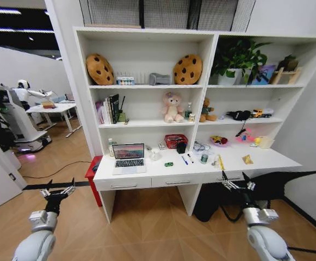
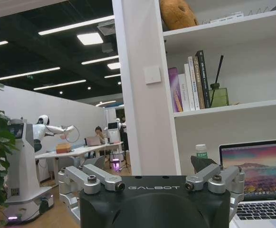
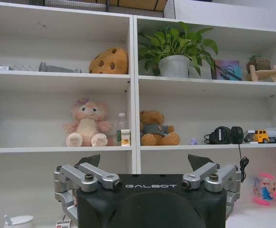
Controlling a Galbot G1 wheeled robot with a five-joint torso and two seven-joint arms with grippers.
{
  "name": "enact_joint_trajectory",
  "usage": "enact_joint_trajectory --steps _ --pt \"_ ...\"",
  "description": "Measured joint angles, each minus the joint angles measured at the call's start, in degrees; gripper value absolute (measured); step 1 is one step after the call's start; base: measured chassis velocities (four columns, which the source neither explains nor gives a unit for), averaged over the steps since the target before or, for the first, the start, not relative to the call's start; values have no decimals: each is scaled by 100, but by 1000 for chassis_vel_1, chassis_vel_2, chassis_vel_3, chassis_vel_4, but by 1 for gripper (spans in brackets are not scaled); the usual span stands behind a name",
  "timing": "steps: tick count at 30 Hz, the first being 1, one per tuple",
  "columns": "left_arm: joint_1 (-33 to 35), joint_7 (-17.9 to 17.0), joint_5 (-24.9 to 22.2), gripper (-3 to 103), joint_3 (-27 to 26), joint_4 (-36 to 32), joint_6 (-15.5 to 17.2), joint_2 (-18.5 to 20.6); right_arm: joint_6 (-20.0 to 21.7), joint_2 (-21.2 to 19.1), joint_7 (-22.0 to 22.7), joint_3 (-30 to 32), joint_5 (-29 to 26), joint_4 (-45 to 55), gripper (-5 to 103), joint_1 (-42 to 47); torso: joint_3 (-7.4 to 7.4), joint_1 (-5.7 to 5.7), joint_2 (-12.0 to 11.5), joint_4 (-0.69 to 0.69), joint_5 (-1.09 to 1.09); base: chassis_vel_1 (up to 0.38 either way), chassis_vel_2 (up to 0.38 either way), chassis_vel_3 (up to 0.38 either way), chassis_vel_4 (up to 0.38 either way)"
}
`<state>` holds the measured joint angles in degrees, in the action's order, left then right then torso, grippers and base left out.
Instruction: Organize the objects on the table.
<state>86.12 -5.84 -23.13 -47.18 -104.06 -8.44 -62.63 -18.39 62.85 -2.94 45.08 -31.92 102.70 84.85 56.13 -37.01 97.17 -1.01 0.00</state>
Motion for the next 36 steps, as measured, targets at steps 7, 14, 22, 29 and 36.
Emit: enact_joint_trajectory --steps 7,14,22,29,36 --pt "7 -1 10 99 2 9 1 -10 -40 -16 -94 -6 -38 -7 100 10 -1 1 1 -1 -1 -90 93 86 -88" --pt "4 -6 15 99 13 8 2 -13 -52 -8 -113 -6 24 -41 100 10 0 -2 -2 0 0 -196 195 183 -175" --pt "29 -8 14 99 5 8 3 -17 -60 -4 -102 -4 59 -66 100 11 1 -4 -2 1 1 -153 165 157 -148" --pt "26 -9 -1 99 -2 -10 2 -2 -55 -32 -84 -6 33 -44 100 -11 0 1 1 -1 0 -104 89 96 -98" --pt "27 -10 -1 99 -3 -9 3 -18 -52 -30 -94 -1 21 -25 100 15 0 2 2 -1 -1 -128 131 120 -124"
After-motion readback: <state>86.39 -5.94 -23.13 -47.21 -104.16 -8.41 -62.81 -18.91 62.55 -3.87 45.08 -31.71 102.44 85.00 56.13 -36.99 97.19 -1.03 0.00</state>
